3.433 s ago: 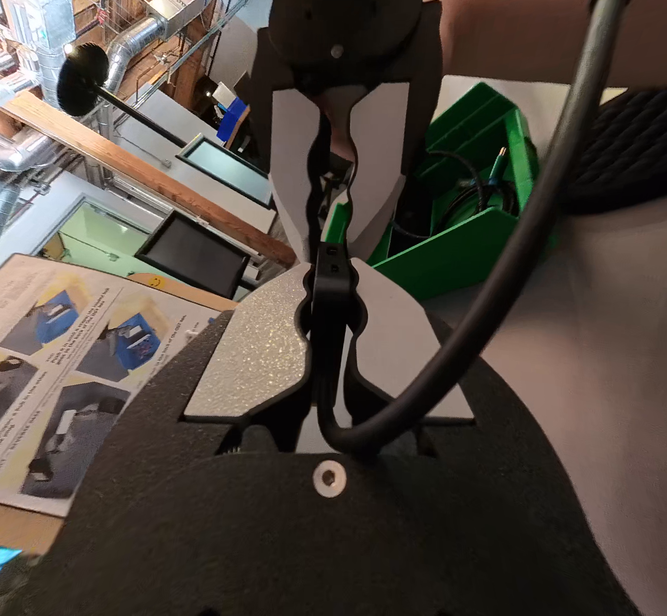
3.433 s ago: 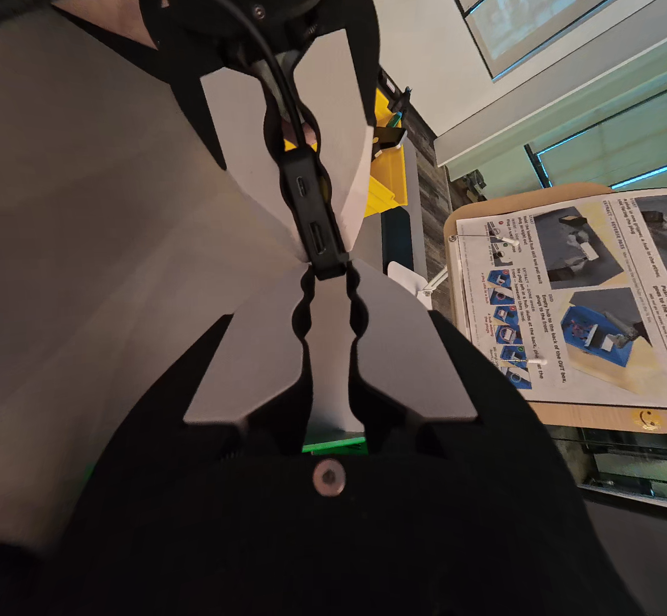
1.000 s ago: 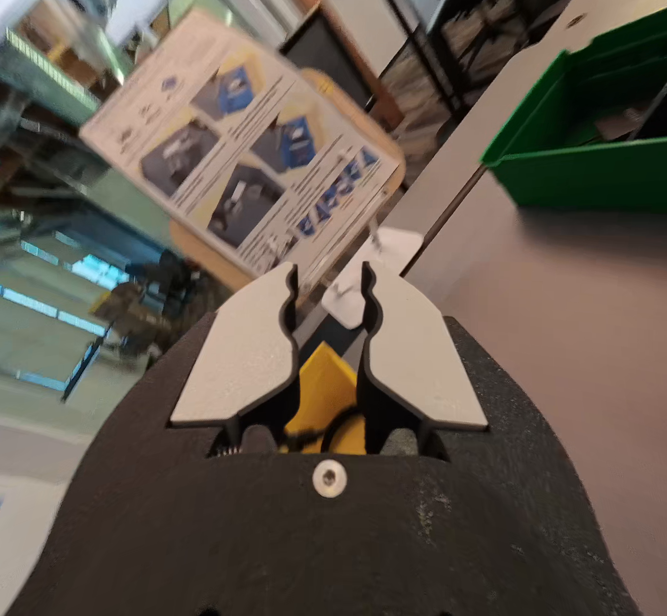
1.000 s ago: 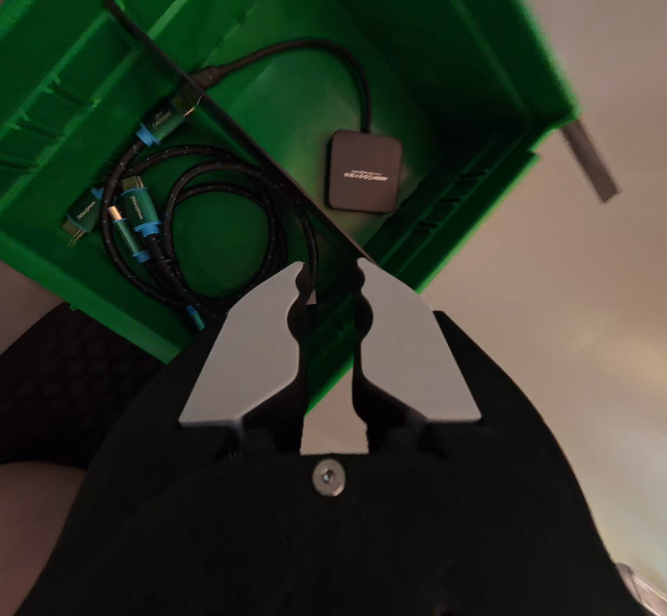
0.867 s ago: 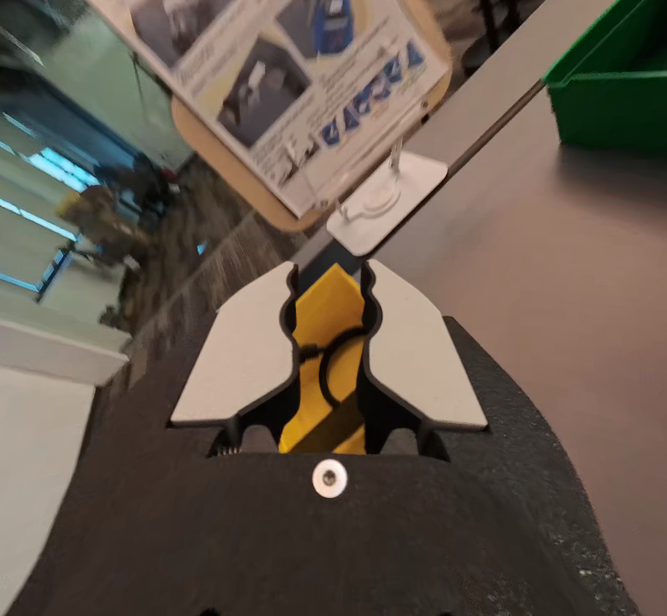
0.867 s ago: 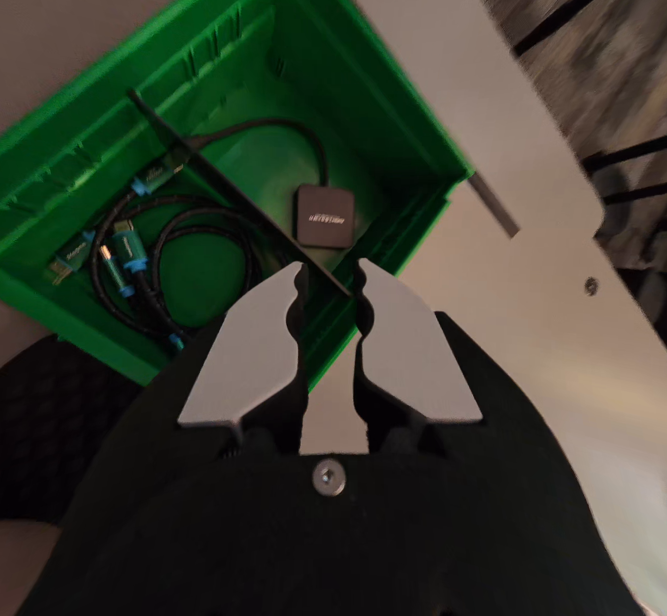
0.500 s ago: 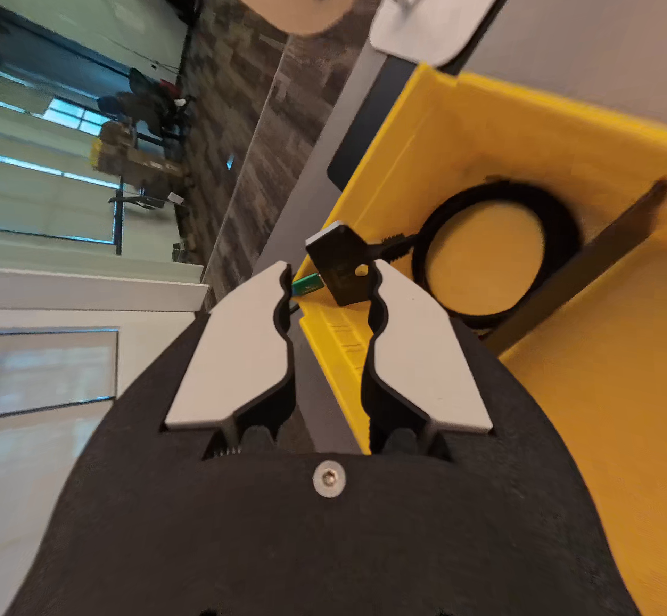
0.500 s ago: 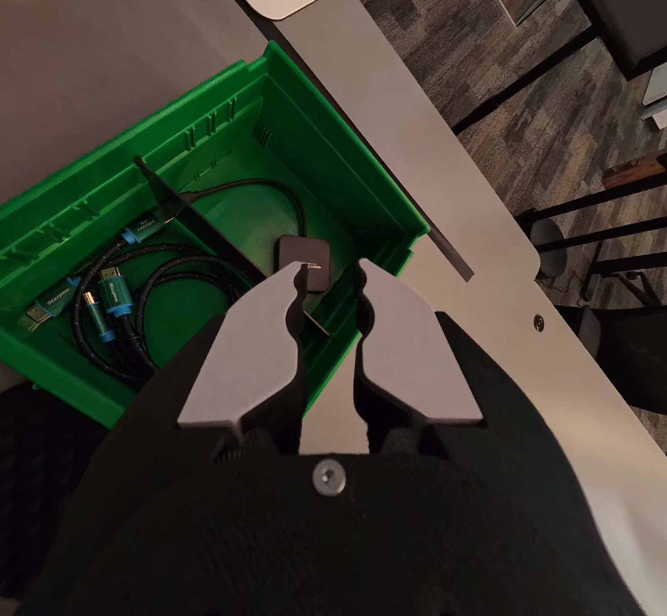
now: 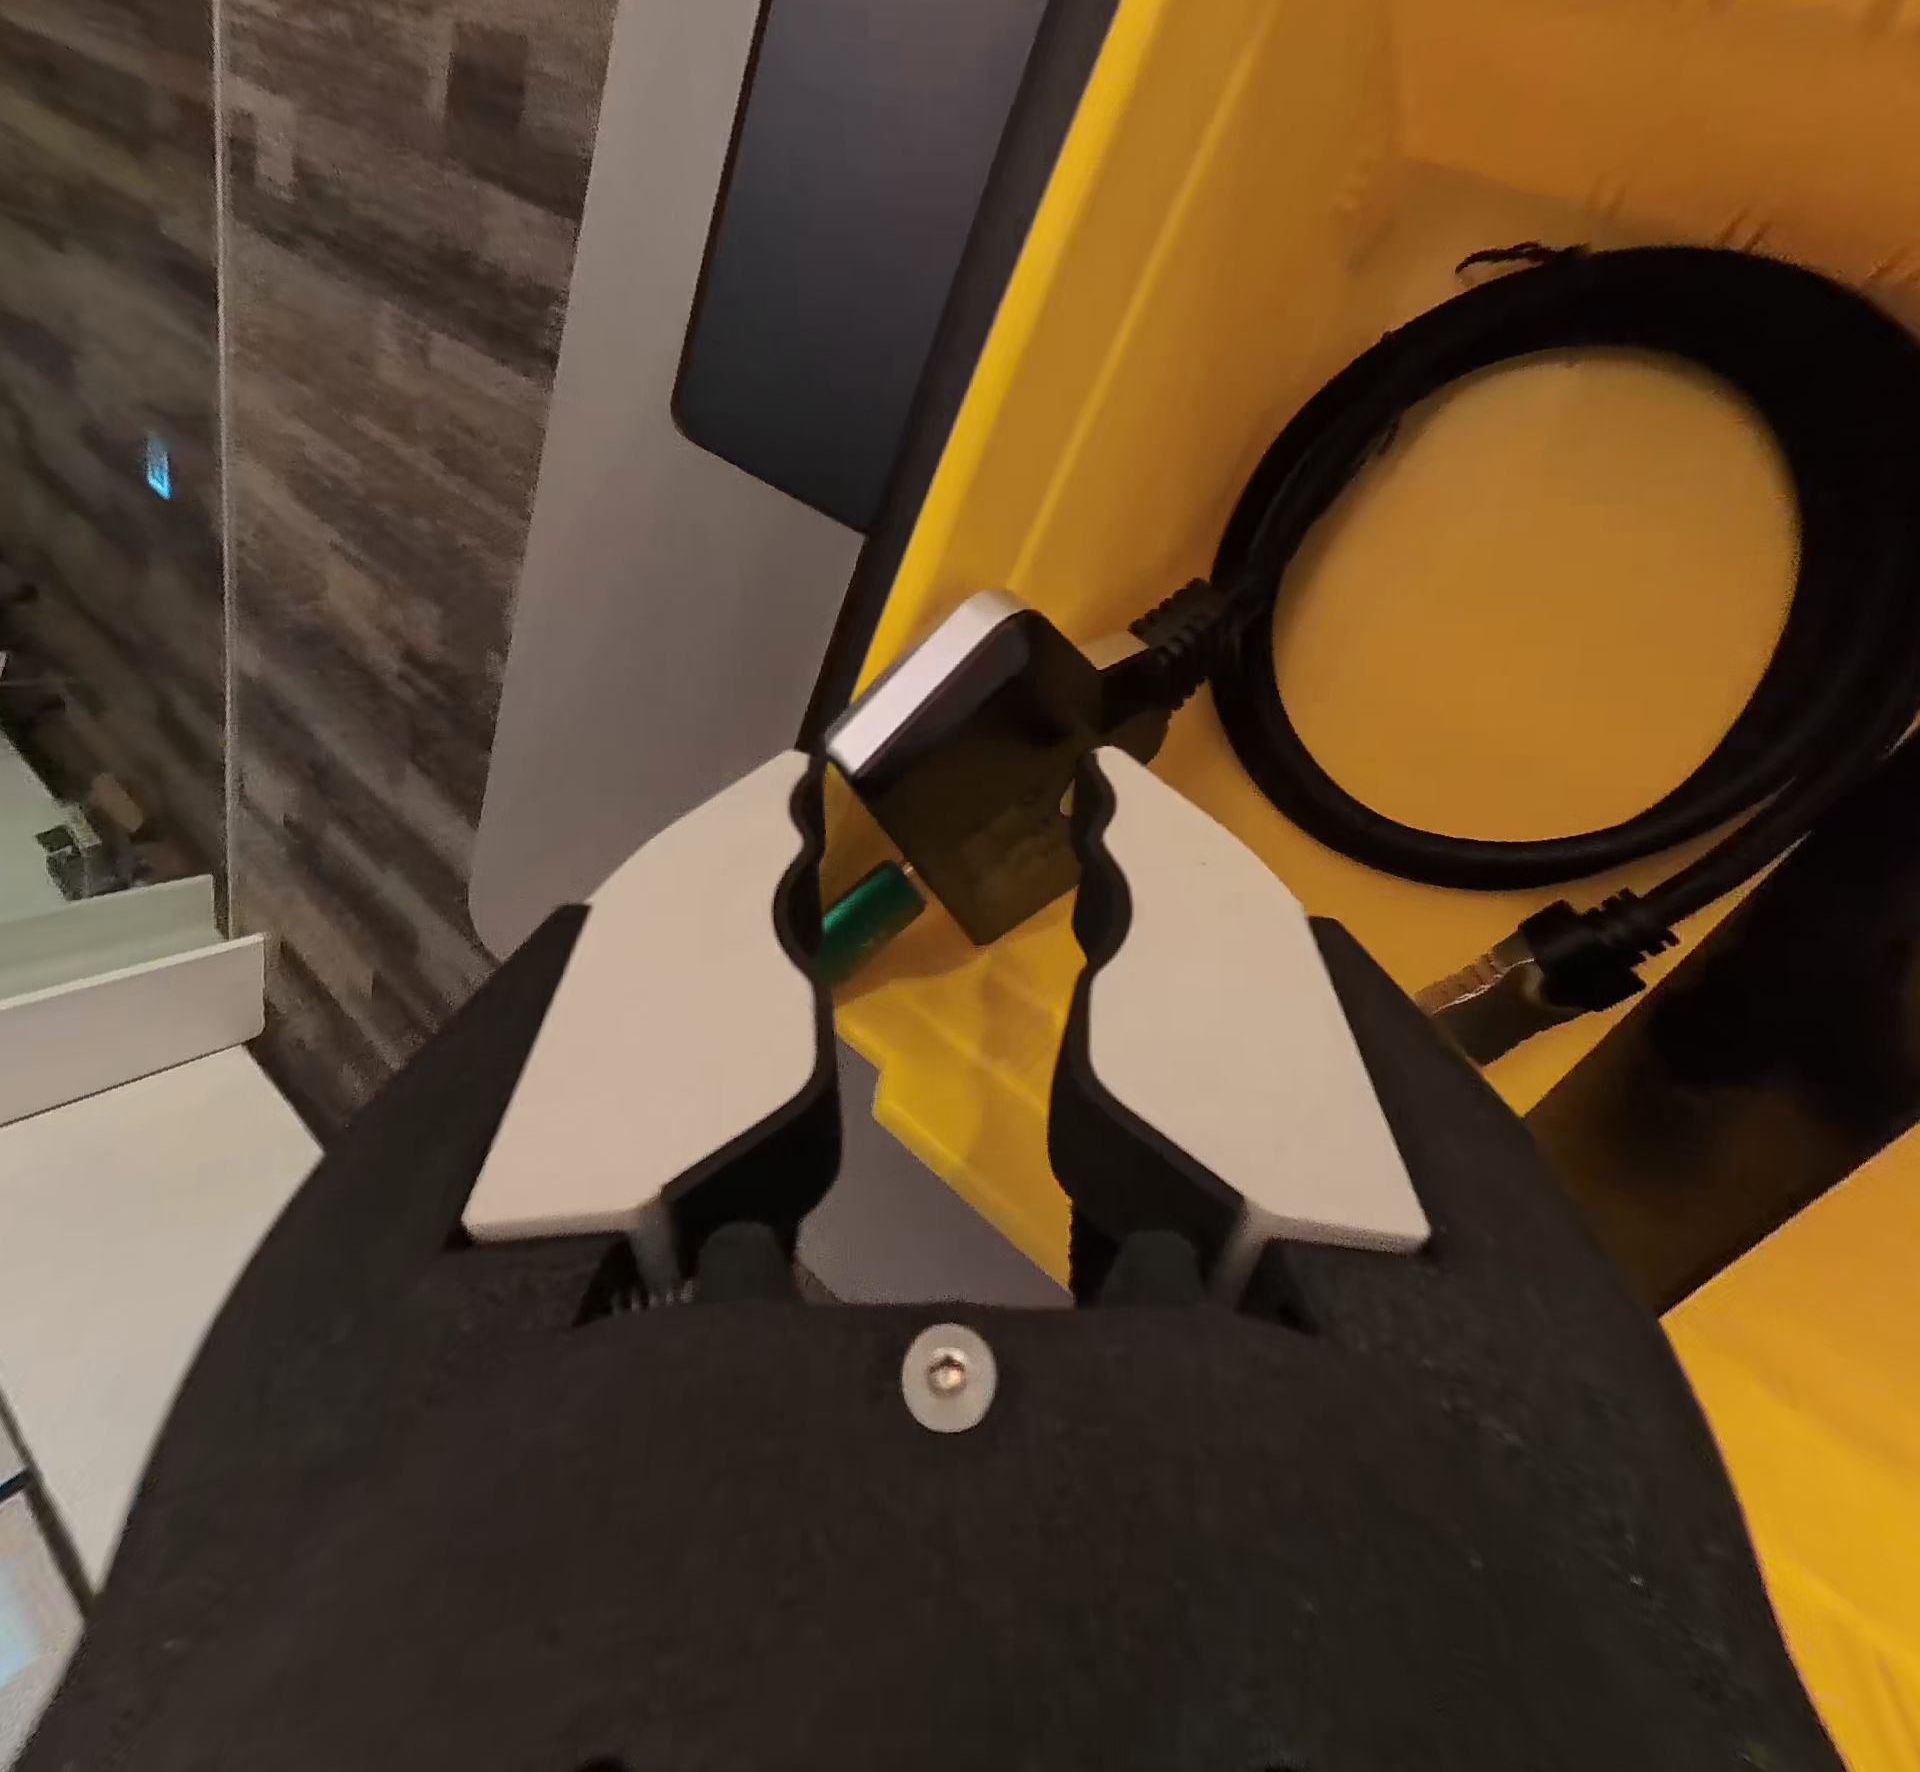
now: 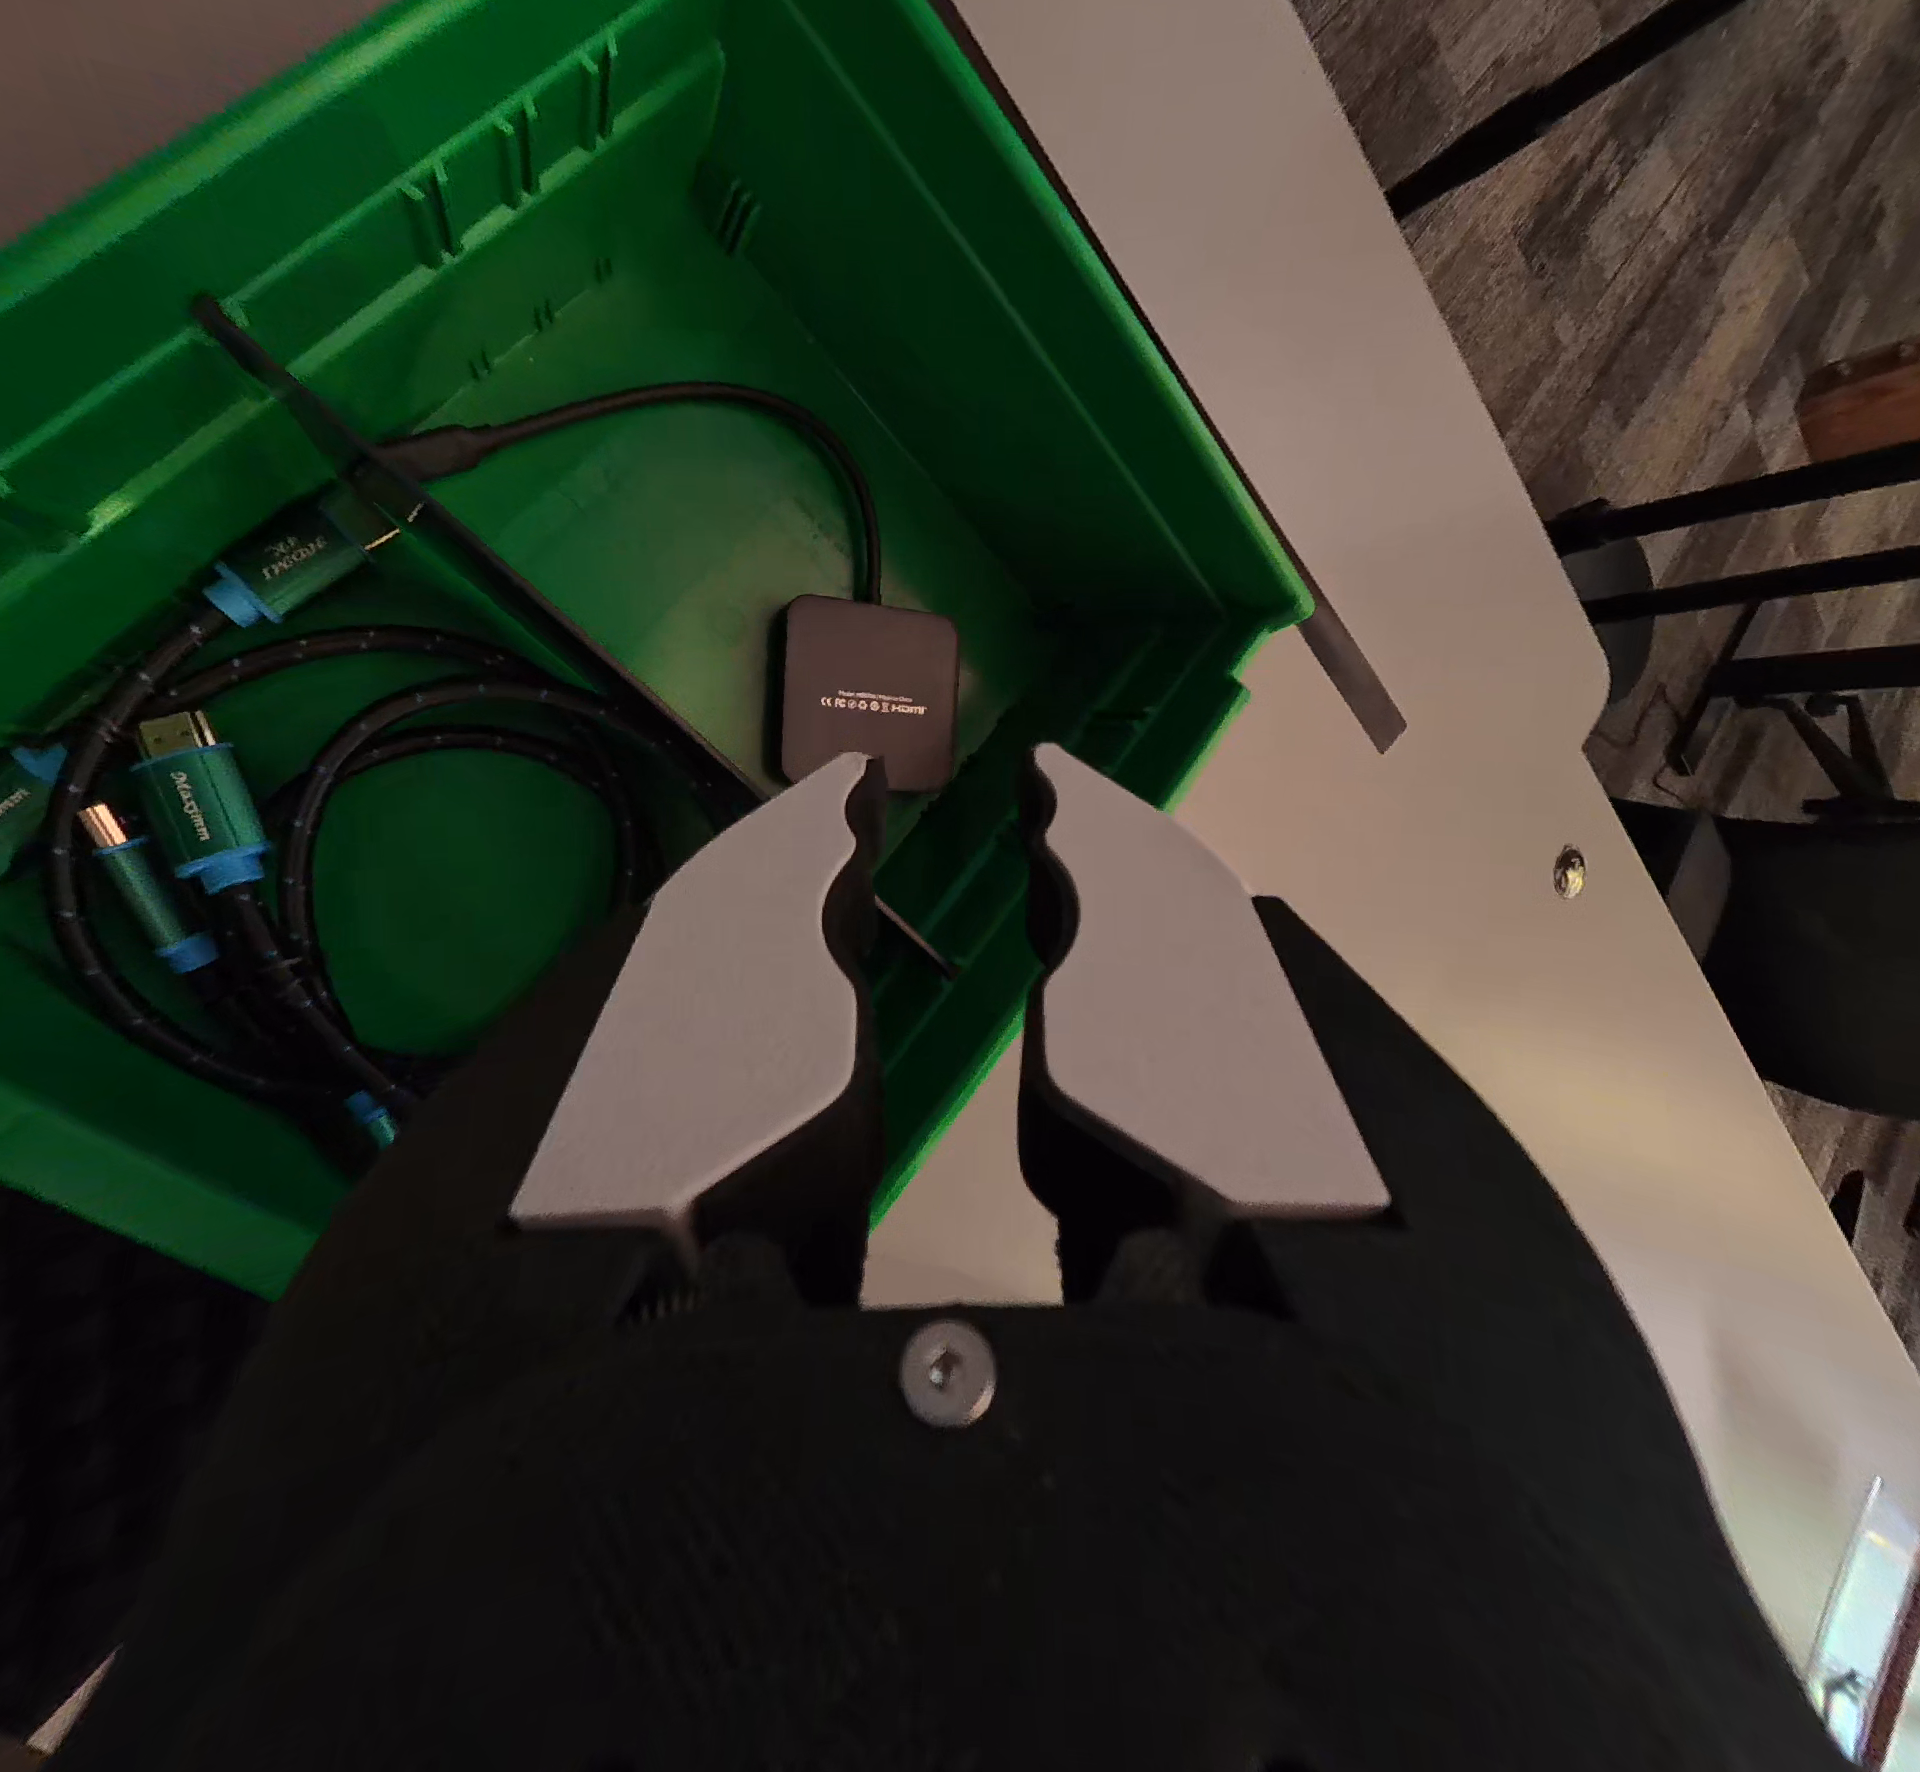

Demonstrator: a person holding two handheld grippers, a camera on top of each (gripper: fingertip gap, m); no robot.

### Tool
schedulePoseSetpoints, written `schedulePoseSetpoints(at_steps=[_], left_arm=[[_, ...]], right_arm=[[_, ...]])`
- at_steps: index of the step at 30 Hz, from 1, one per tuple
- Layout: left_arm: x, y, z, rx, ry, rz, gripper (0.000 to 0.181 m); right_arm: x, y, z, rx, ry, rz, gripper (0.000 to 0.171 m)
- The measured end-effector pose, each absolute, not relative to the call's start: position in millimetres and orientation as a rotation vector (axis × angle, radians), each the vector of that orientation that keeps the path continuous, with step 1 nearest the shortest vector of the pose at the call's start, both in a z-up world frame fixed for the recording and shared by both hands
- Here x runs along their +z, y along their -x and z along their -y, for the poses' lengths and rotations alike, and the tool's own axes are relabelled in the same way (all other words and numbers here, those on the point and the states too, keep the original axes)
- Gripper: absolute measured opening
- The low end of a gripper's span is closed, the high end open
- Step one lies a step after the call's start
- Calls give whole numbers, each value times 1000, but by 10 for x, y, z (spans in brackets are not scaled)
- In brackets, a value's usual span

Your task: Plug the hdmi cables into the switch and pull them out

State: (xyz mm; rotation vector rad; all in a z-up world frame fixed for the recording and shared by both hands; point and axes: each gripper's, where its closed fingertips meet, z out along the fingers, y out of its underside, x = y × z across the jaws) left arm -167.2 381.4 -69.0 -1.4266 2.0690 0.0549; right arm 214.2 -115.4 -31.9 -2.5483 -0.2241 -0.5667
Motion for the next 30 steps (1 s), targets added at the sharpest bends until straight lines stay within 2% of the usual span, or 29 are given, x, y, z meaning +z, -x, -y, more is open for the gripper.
schedulePoseSetpoints(at_steps=[5,14,19,24,30], left_arm=[[-640,1716,-3790,122,1283,-2103,34],[-476,1666,-3689,77,1157,-2118,30],[-446,1589,-3290,79,966,-2298,15],[-765,1659,-3230,498,753,-2540,35],[-1058,1600,-3335,674,690,-2675,34]], right_arm=[[-414,-2189,1136,-586,2590,224,26],[-410,-2116,1069,-572,2576,259,25],[-487,-2110,1056,-564,2604,284,25],[-581,-2108,1027,-553,2638,299,25],[-610,-2047,1001,-520,2639,321,25]])
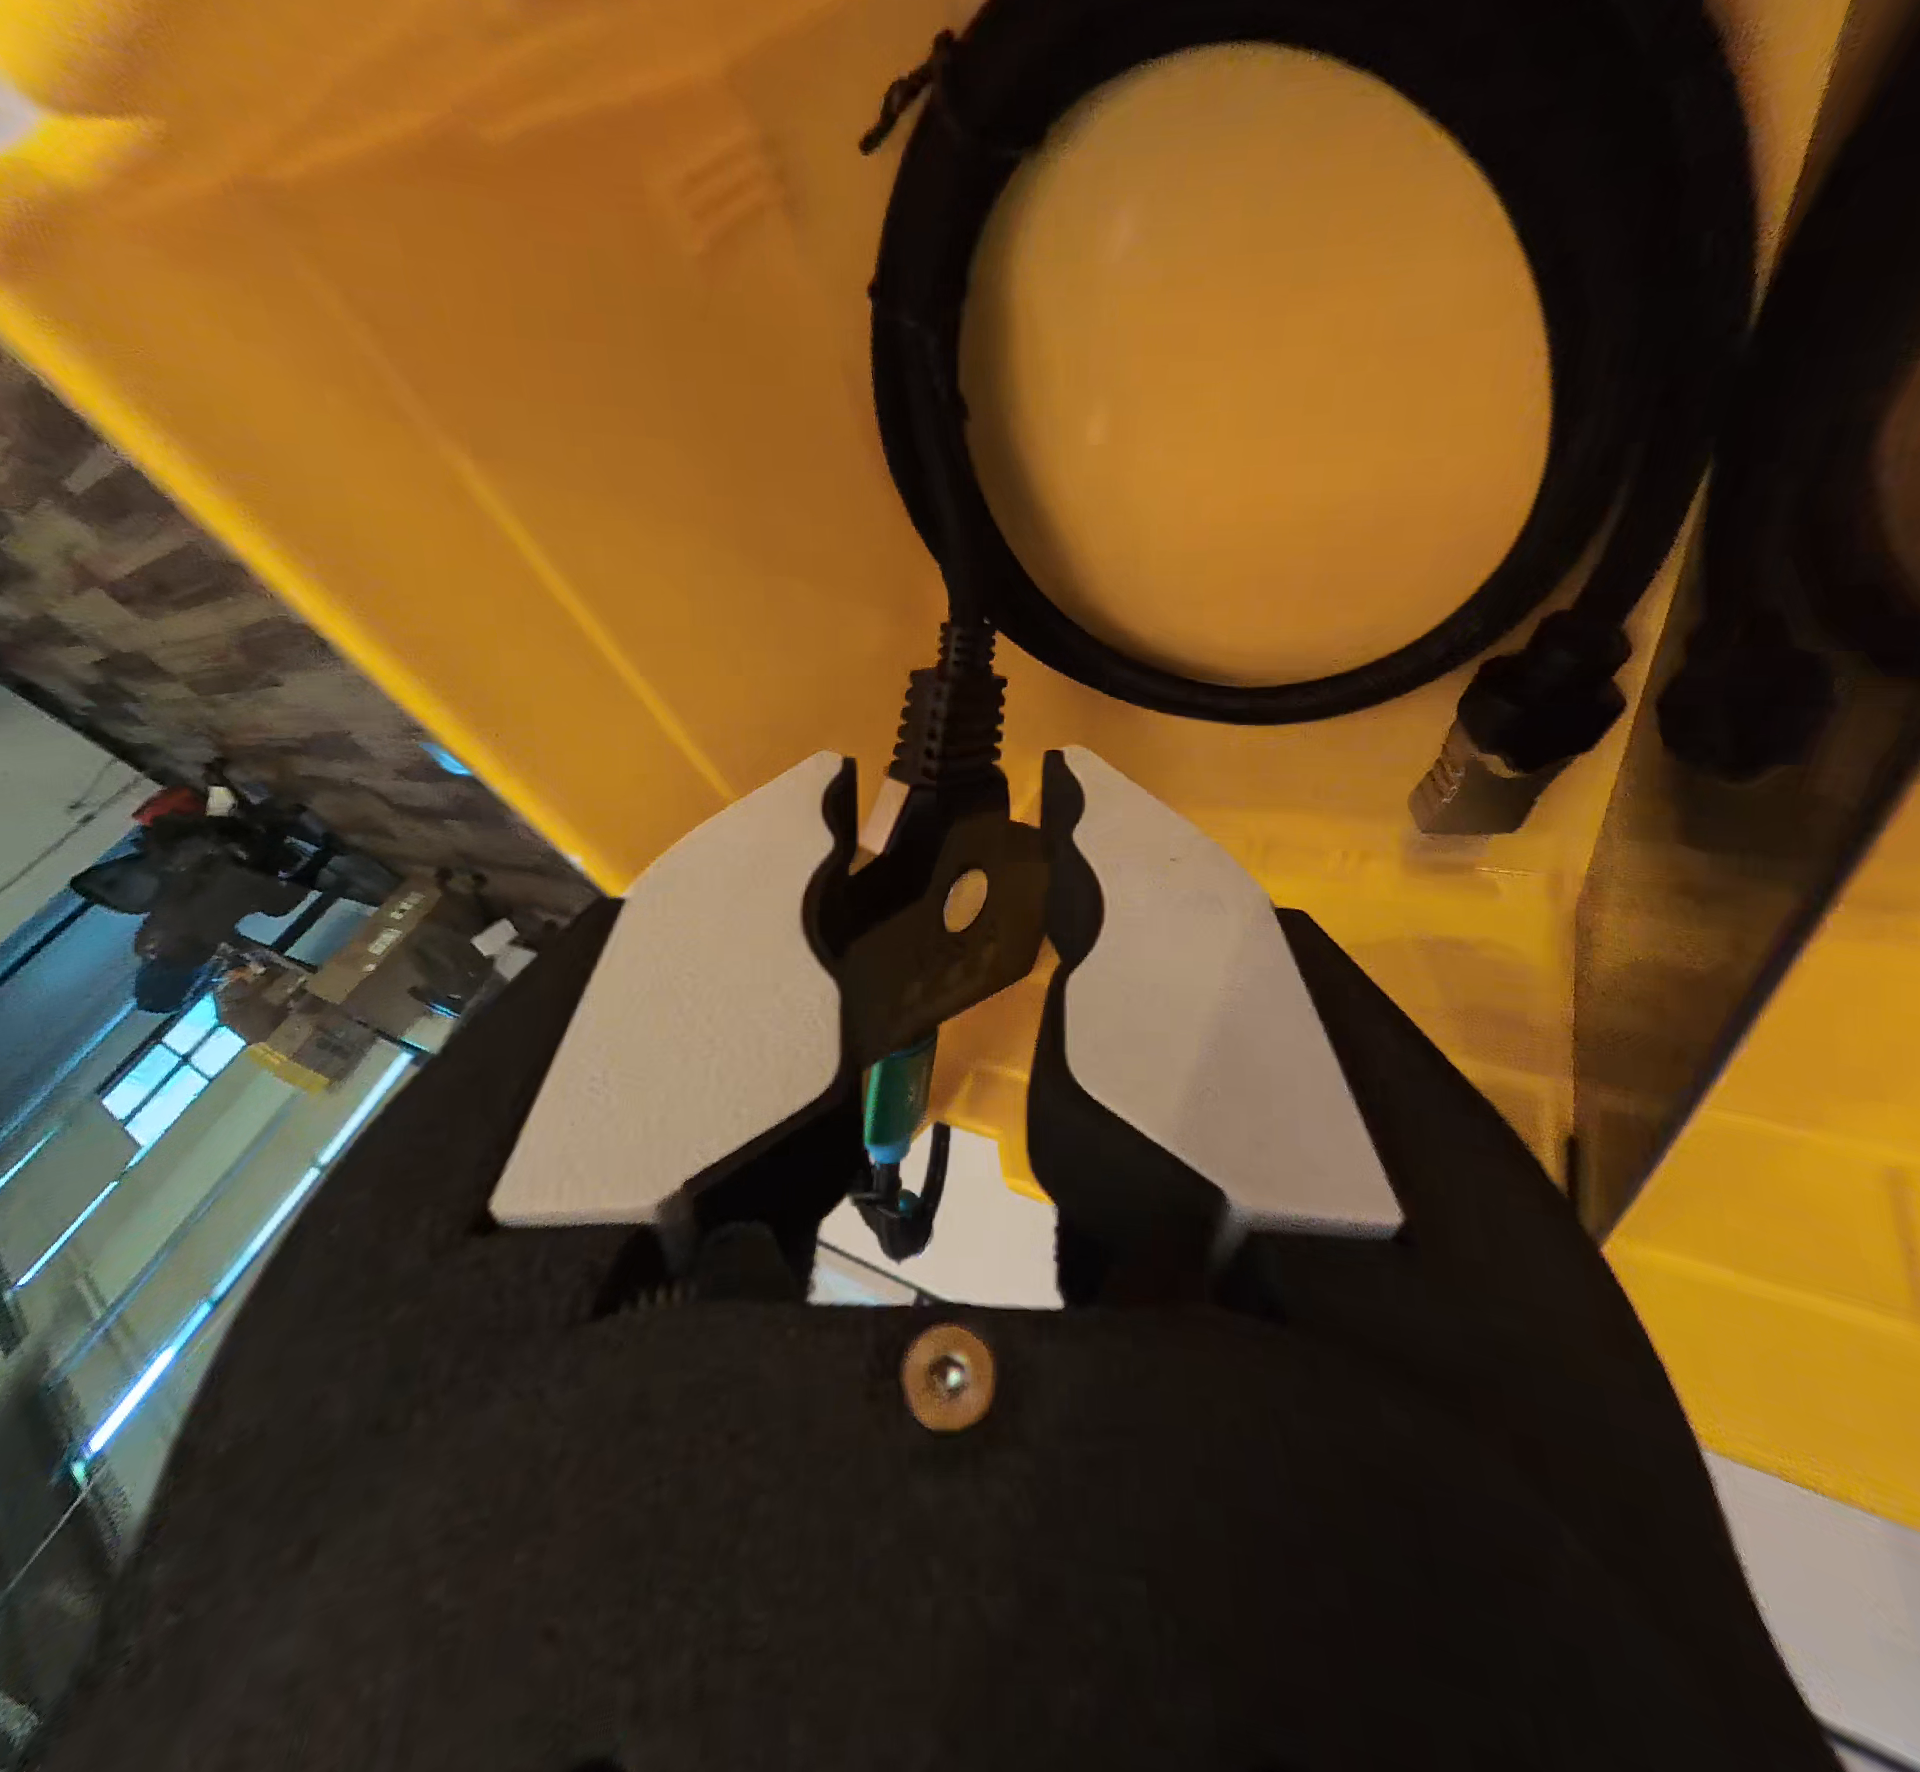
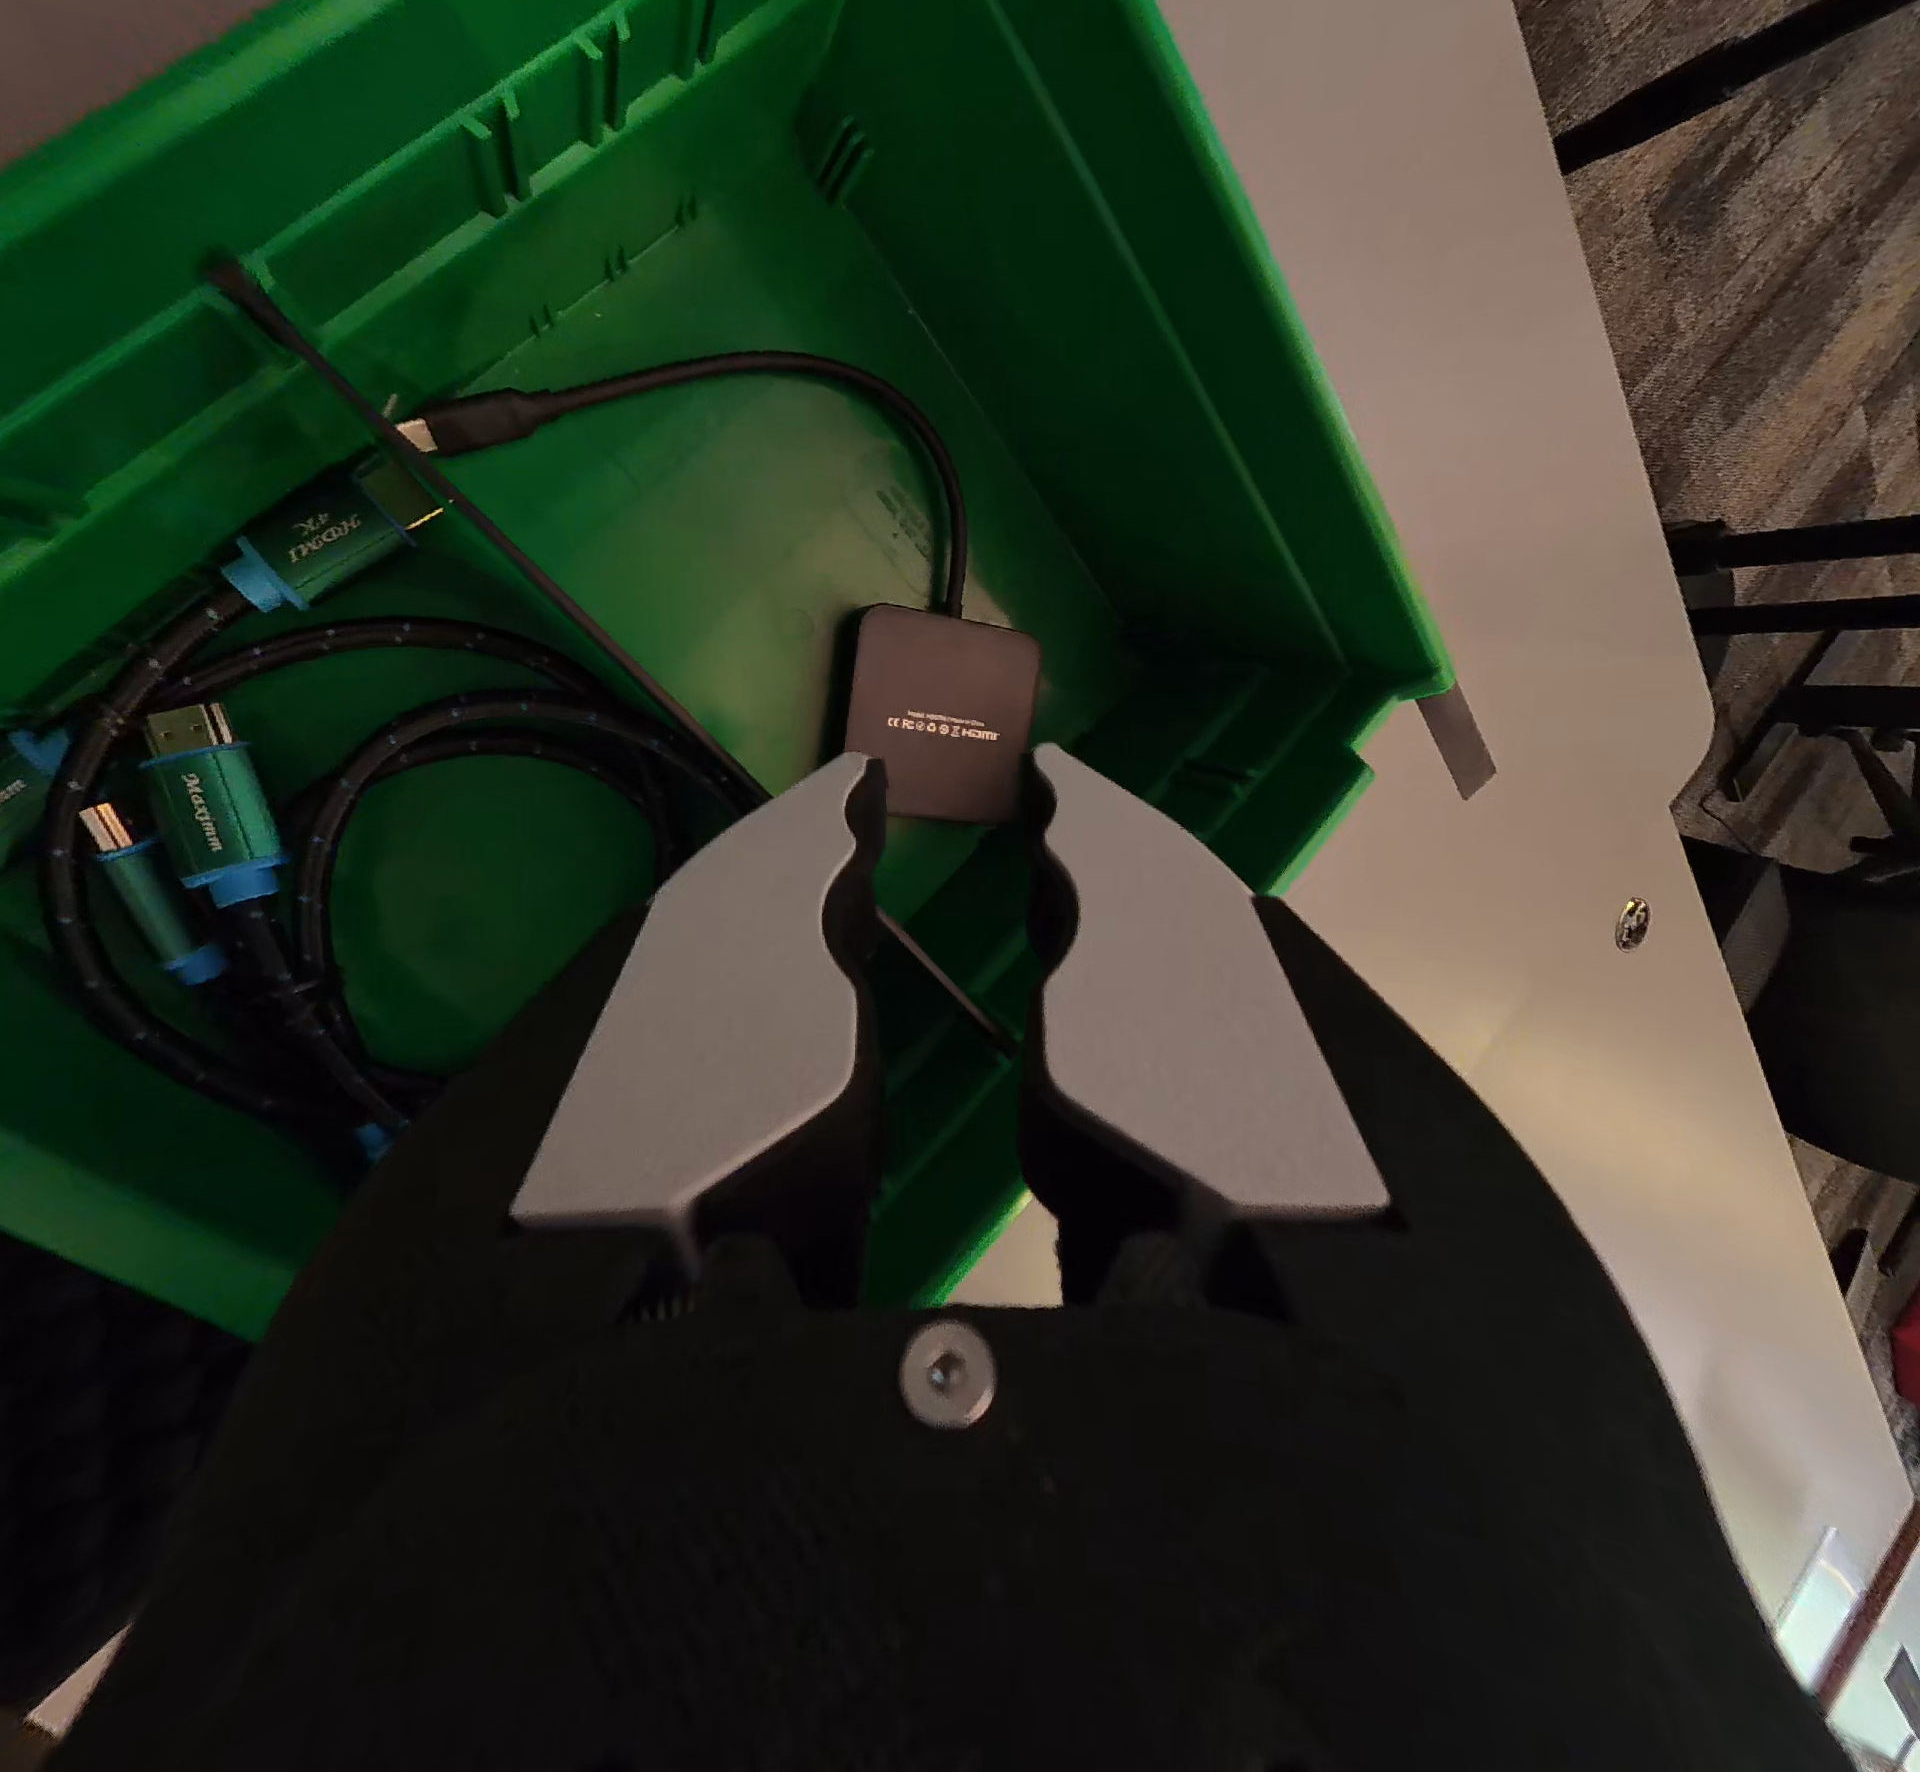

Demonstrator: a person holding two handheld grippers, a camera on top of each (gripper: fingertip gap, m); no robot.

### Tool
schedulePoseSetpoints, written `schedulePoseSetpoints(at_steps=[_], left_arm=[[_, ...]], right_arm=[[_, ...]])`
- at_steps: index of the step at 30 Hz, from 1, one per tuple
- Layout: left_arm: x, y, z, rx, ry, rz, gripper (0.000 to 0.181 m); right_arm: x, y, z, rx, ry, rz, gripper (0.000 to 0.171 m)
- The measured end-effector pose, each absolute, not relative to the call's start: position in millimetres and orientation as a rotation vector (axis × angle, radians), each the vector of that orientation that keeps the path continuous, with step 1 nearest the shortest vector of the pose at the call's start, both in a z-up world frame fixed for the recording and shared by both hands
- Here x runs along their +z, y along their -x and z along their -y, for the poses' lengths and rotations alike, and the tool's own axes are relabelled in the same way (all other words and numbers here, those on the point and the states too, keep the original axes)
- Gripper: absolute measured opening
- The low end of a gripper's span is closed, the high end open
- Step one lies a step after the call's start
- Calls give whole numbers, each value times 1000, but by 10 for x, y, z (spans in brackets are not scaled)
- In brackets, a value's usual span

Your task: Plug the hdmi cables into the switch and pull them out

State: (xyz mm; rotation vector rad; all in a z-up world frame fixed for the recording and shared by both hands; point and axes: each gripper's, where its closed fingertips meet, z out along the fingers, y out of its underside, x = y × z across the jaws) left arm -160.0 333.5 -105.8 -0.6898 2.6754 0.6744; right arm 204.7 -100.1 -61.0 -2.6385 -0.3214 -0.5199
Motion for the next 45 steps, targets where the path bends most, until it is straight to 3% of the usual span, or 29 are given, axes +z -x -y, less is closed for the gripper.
schedulePoseSetpoints(at_steps=[19,22,33,36,43,45], left_arm=[[-1209,1667,-3266,924,617,-2927,29],[-1167,1685,-3255,918,577,-2928,17],[-1018,1626,-3354,1012,88,-2805,30],[-1021,1655,-3377,1090,-63,-2777,45],[-1177,1764,-3454,1114,-26,-2832,49],[-1179,1724,-3438,1079,-7,-2831,40]], right_arm=[[-860,-1982,976,-444,2731,380,25],[-846,-1981,973,-437,2723,370,25],[-871,-1960,938,-450,2731,390,24],[-876,-1953,933,-456,2734,396,22],[-889,-1951,925,-463,2737,395,20],[-898,-1954,922,-465,2739,391,18]])
